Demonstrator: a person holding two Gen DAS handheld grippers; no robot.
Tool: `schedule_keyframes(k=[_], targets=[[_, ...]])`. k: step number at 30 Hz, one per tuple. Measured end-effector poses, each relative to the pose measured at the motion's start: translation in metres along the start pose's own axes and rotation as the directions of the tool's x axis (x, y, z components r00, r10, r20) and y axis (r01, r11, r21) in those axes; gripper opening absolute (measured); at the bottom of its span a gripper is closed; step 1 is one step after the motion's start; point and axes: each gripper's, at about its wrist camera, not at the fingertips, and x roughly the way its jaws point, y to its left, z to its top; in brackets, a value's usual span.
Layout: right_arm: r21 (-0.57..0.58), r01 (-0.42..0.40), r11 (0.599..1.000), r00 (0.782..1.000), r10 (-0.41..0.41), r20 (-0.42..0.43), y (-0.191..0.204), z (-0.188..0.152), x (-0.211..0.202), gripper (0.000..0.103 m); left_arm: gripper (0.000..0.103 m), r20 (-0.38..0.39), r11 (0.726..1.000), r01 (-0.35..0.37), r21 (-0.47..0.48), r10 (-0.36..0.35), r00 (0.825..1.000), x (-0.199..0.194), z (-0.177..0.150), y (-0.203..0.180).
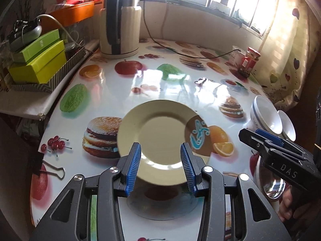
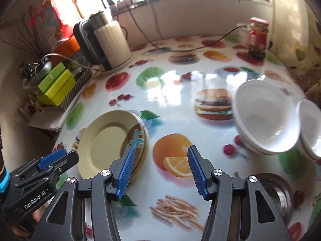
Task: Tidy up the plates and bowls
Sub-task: 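Withdraw both tools from the plate stack toward the white bowls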
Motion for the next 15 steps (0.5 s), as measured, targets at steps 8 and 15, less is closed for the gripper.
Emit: schedule_keyframes(k=[8, 15], targets=[[0.034, 0.055, 0.998, 0.997, -0.056, 0.048, -0.025, -0.002, -0.03, 0.055, 0.042, 0.023, 0.998, 0.034, 0.053, -0.036, 0.999, -0.005, 0.006, -0.033], [0.068, 0.103, 0.992, 0.991, -0.109, 0.08, -0.052, -0.004, -0.052, 0.055, 0.042, 0.021, 0.993, 0.074, 0.095, -0.076, 0.997, 0.0, 0.009, -0.063]])
